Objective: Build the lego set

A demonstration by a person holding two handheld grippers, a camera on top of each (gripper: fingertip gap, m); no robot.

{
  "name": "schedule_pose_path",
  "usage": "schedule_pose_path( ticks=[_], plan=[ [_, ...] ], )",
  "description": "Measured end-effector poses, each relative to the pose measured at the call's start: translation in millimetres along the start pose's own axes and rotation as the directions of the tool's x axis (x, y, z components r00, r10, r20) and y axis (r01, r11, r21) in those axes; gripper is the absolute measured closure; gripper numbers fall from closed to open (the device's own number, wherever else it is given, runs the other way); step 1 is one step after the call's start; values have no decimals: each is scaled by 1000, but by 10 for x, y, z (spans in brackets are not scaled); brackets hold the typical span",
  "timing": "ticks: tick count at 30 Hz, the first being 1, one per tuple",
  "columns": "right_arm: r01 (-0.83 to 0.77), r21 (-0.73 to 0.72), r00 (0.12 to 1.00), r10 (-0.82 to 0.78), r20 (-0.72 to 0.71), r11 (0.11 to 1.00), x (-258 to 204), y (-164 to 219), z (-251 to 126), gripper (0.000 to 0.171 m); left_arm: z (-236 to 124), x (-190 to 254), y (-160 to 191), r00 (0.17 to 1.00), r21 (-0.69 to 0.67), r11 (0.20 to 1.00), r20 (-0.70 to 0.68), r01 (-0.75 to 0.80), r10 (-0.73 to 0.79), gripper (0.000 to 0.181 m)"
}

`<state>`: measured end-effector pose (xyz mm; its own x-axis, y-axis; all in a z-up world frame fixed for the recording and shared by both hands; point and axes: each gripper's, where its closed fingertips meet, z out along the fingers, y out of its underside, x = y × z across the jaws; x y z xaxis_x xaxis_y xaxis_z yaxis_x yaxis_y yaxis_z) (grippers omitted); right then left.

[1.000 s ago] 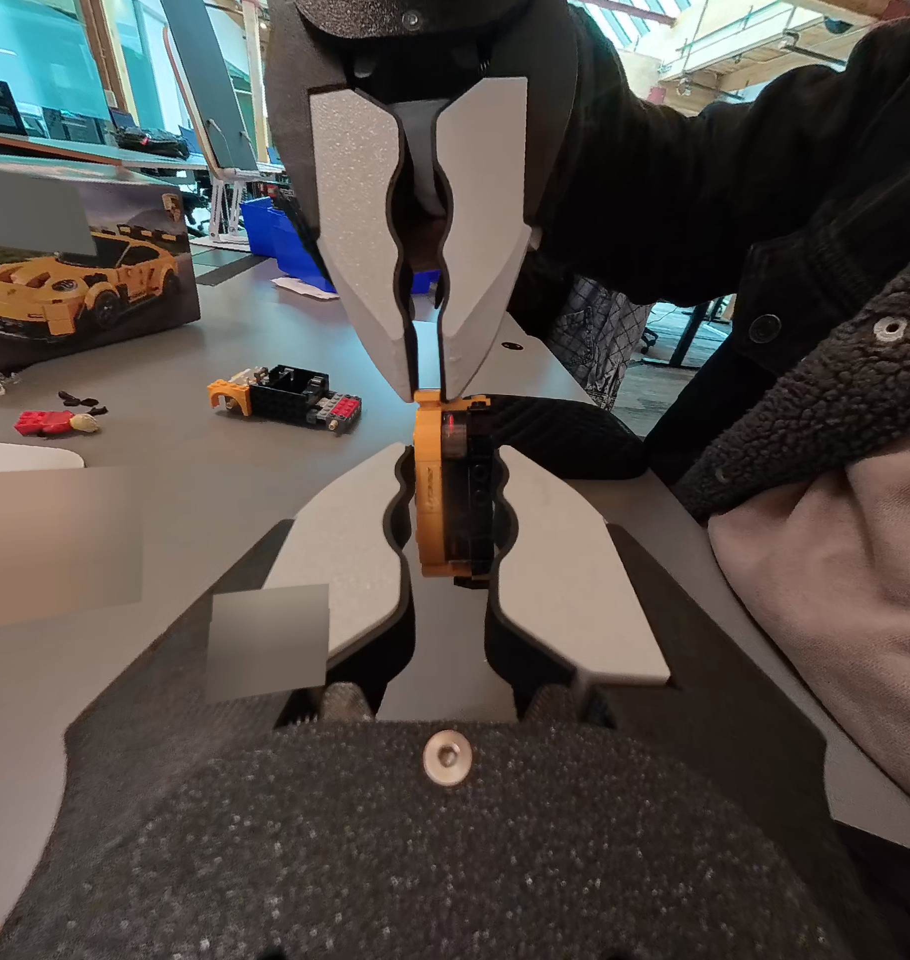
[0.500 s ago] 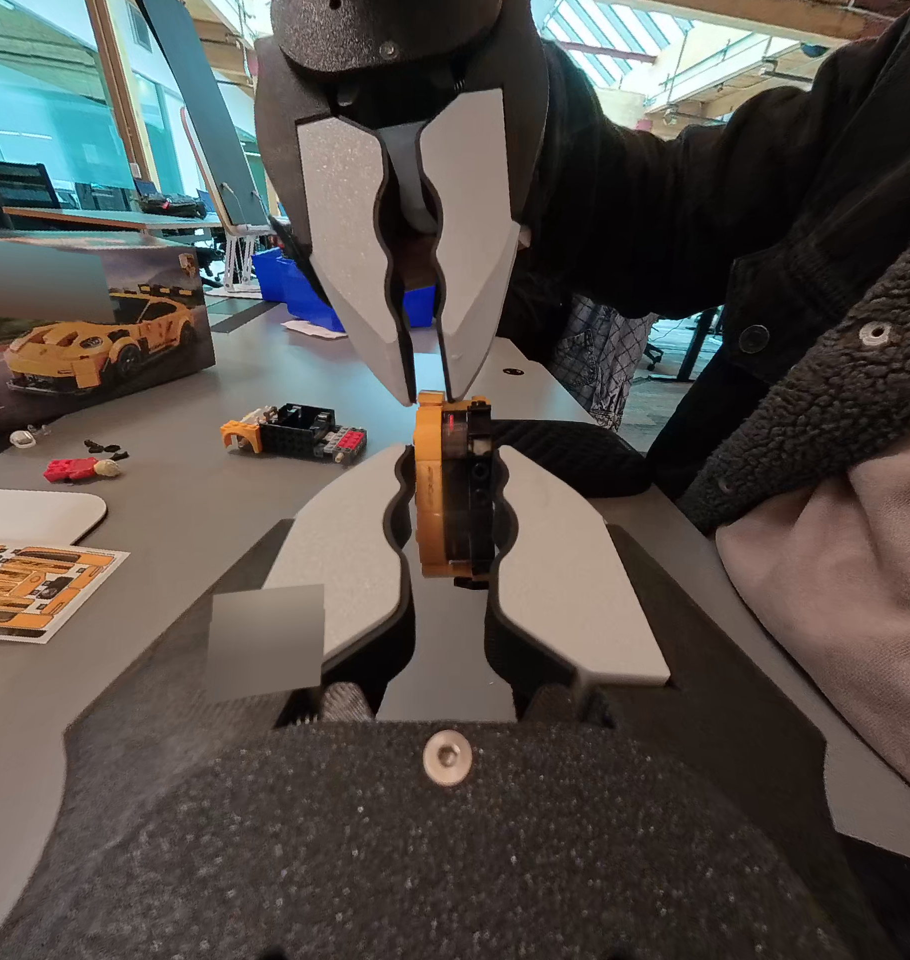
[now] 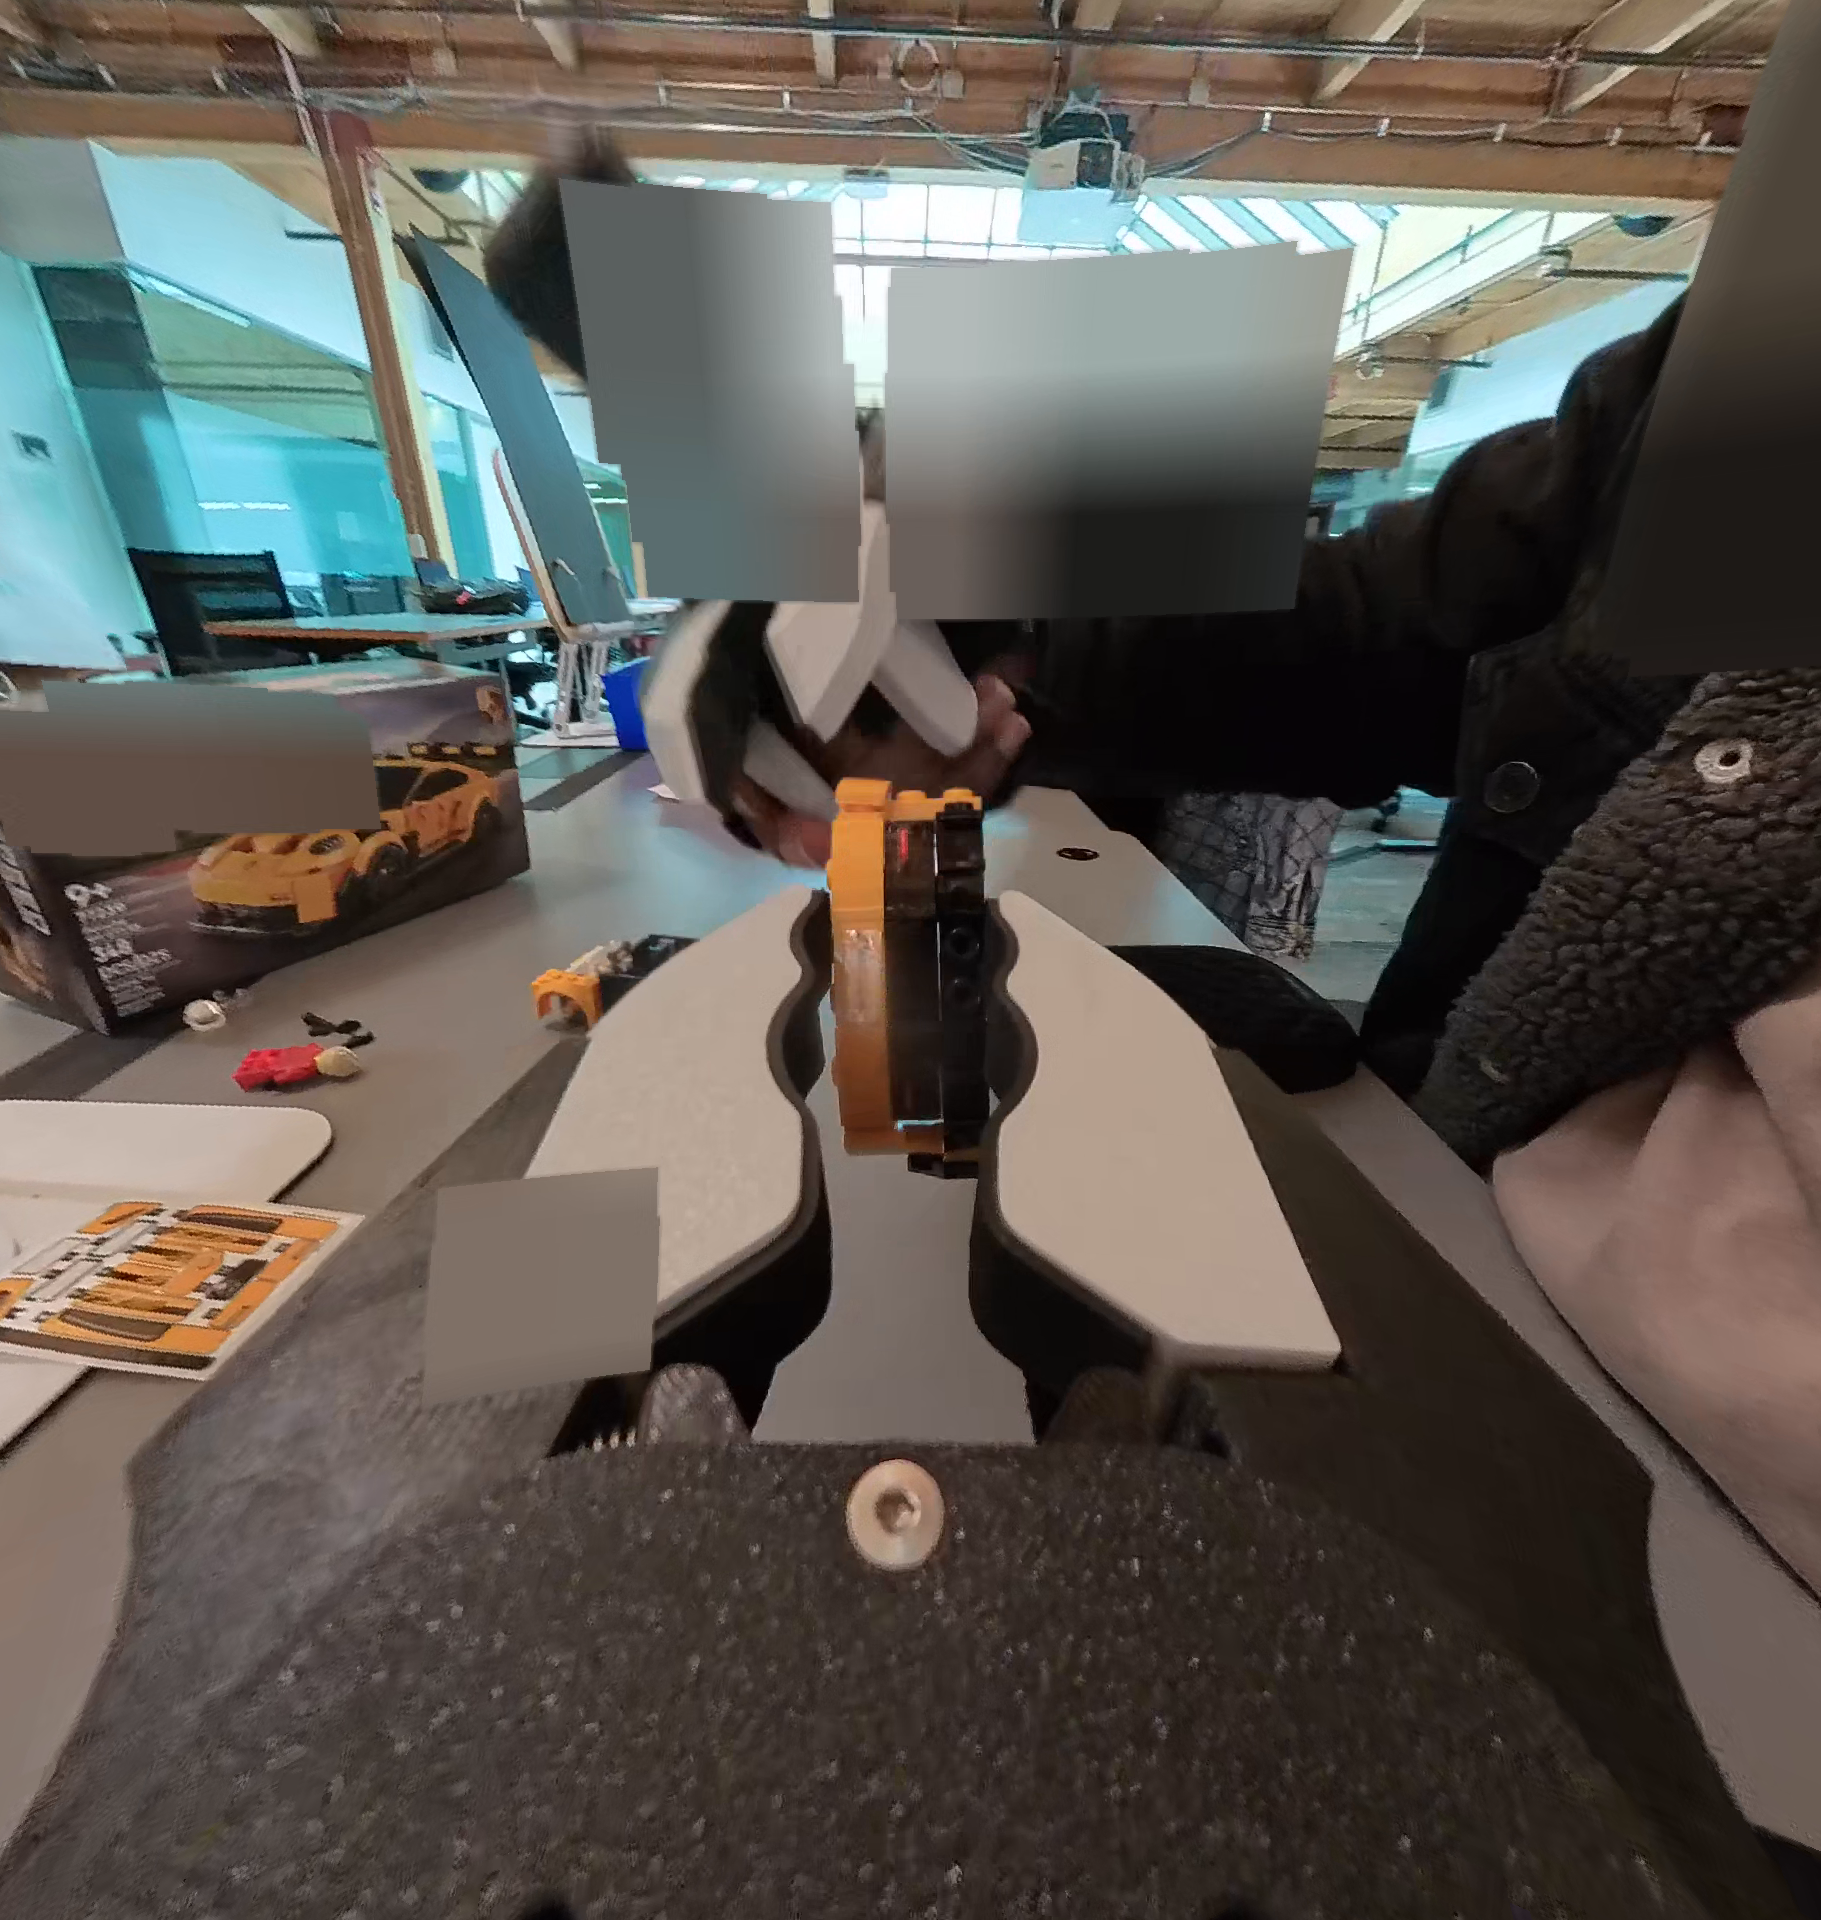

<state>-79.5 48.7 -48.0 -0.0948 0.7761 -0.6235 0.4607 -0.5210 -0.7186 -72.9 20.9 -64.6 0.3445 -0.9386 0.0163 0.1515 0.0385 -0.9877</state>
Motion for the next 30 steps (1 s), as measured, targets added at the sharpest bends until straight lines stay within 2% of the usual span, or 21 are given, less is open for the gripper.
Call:
schedule_pose_path(
  ticks=[4, 8, 21, 30],
  plan=[
    [-186, 88, 972, 170, 162, 979, -53, 191, 7, 143, 17, -14, -27, 997, -3, 998, 47, -66, 66, 154],
    [-252, 103, 940, 219, 262, 962, -177, 199, 37, 139, 53, -4, 28, 992, -40, 993, 57, -113, 115, 154],
    [-284, 64, 936, 262, 235, 957, -66, 236, 63, 147, 75, -39, 105, 944, -155, 945, 121, -288, 307, 154],
    [-295, -2, 920, 285, 270, 955, -98, 429, 26, 147, 135, 83, 231, 873, -281, 847, 55, -452, 484, 154]
  ],
)
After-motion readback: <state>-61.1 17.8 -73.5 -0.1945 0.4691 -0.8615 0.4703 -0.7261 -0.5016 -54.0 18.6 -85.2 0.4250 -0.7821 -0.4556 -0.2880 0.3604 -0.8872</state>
